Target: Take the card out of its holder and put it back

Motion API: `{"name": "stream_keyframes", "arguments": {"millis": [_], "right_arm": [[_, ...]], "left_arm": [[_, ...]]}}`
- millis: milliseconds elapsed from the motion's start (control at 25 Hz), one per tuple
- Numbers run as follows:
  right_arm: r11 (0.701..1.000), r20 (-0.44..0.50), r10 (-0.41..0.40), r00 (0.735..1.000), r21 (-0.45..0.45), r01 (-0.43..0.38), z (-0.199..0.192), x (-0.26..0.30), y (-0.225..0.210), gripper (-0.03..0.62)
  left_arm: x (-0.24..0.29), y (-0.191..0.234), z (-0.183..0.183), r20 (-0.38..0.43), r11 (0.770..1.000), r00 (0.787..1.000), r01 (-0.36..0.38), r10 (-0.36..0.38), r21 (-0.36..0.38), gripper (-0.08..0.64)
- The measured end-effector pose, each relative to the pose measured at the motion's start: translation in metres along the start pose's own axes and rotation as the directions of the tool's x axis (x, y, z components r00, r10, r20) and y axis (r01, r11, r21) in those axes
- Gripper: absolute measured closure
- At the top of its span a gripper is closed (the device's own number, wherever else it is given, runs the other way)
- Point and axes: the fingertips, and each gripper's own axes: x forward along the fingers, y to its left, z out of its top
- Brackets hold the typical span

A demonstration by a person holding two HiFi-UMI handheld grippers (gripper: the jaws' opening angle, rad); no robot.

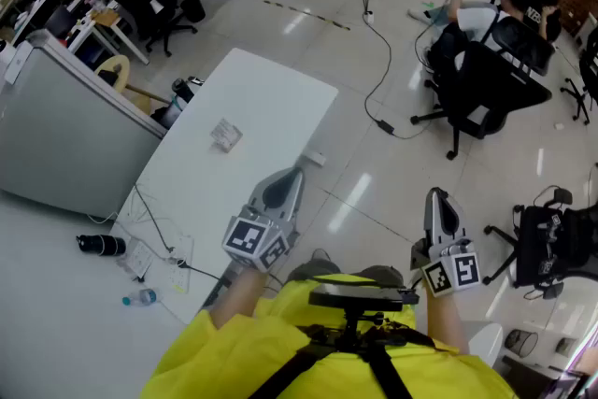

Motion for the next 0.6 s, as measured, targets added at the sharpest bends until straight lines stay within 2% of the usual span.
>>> {"name": "stream_keyframes", "arguments": {"millis": [120, 200, 320, 440, 560, 600], "right_arm": [[0.994, 0.031, 0.108, 0.994, -0.013, -0.108, 0.003, 0.064, 0.032, 0.586], [0.986, 0.014, 0.165, 0.986, -0.024, -0.165, 0.0, 0.108, 0.05, 0.586], [0.959, -0.034, 0.282, 0.959, -0.003, -0.282, -0.015, 0.173, 0.069, 0.586], [0.91, -0.088, 0.413, 0.907, 0.012, -0.414, -0.034, 0.238, 0.081, 0.586], [0.821, -0.141, 0.568, 0.811, 0.03, -0.57, -0.046, 0.312, 0.1, 0.586], [0.793, -0.16, 0.605, 0.78, 0.035, -0.608, -0.049, 0.331, 0.105, 0.586]], "left_arm": [[0.001, 0.052, 0.007, 0.007, 0.998, 0.998, -0.059, 0.059, -0.001, 0.56], [-0.003, 0.084, 0.012, 0.015, 0.993, 0.993, -0.119, 0.119, -0.007, 0.56], [-0.01, 0.129, 0.013, 0.028, 0.97, 0.97, -0.242, 0.243, -0.027, 0.56], [-0.013, 0.175, 0.011, 0.053, 0.92, 0.919, -0.387, 0.39, -0.061, 0.56], [-0.014, 0.22, 0.013, 0.089, 0.837, 0.832, -0.543, 0.548, -0.069, 0.56], [-0.011, 0.23, 0.015, 0.097, 0.815, 0.809, -0.575, 0.579, -0.072, 0.559]]}}
